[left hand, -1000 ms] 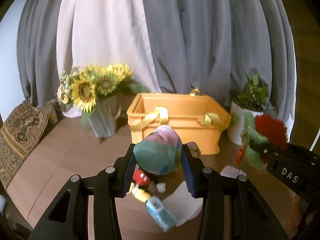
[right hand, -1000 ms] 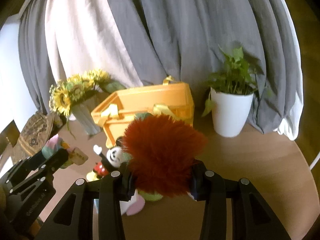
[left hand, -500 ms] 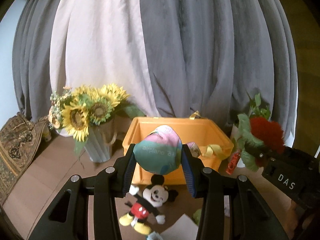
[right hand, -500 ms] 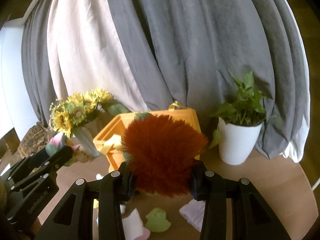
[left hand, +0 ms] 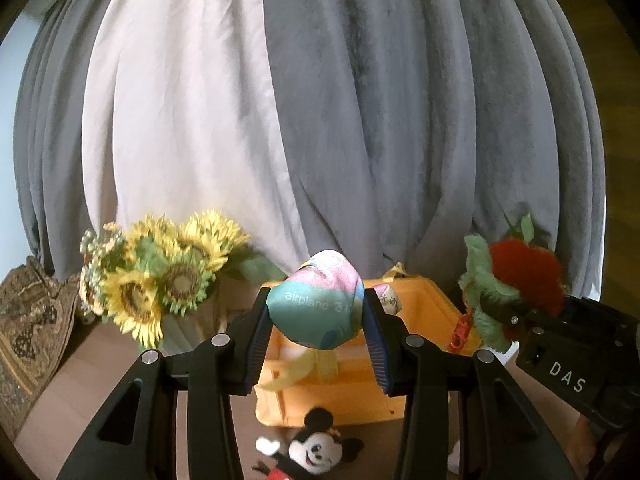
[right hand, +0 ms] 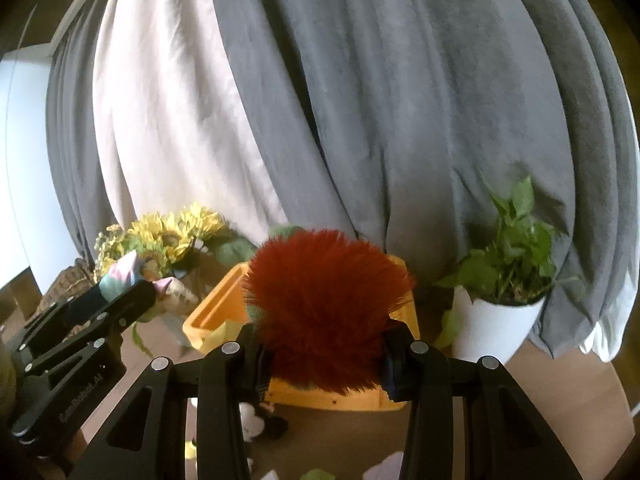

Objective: Organize soft objects
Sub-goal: 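Carry the pink-green plush and red pom-pom over the orange crate with both tools, then open both tools to drop the plush and pom-pom into the crate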

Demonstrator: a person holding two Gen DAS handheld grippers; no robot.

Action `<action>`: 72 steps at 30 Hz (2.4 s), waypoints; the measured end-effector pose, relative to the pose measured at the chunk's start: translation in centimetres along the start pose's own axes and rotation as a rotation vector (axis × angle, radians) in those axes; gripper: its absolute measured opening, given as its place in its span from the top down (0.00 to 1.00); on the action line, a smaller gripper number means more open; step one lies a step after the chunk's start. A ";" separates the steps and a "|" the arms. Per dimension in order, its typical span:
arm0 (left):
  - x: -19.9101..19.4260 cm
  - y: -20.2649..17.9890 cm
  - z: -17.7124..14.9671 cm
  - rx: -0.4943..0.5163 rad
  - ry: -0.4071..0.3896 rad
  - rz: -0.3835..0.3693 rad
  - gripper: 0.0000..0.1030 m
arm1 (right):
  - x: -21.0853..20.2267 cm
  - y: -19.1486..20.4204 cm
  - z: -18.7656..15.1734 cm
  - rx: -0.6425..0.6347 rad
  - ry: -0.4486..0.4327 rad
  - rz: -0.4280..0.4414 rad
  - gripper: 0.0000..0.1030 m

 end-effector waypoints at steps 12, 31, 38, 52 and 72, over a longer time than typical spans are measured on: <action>5.4 0.9 1.3 0.005 0.020 0.007 0.58 | 5.1 -0.1 1.6 -0.003 0.051 0.017 0.58; 15.5 0.9 -2.6 0.027 0.208 -0.034 0.58 | 14.8 -1.5 -0.4 -0.014 0.260 0.018 0.58; 18.3 0.5 -4.6 0.054 0.308 -0.050 0.58 | 17.9 -2.2 -2.1 -0.014 0.364 0.012 0.58; 18.7 0.8 -4.5 0.088 0.322 -0.011 0.36 | 19.1 -3.0 -2.7 -0.002 0.424 -0.007 0.41; 10.9 1.3 -2.7 0.015 0.278 0.026 0.31 | 11.3 -2.6 -0.4 0.010 0.296 -0.020 0.41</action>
Point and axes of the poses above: each gripper's, at about its wrist camera, not at the fingertips, and x roughly the way its jaws point, y to its left, z to its top, the point moved 5 cm from there along x, roughly the way its jaws point, and after that the axes turned 1 degree about -y, right-handed, at the moved point
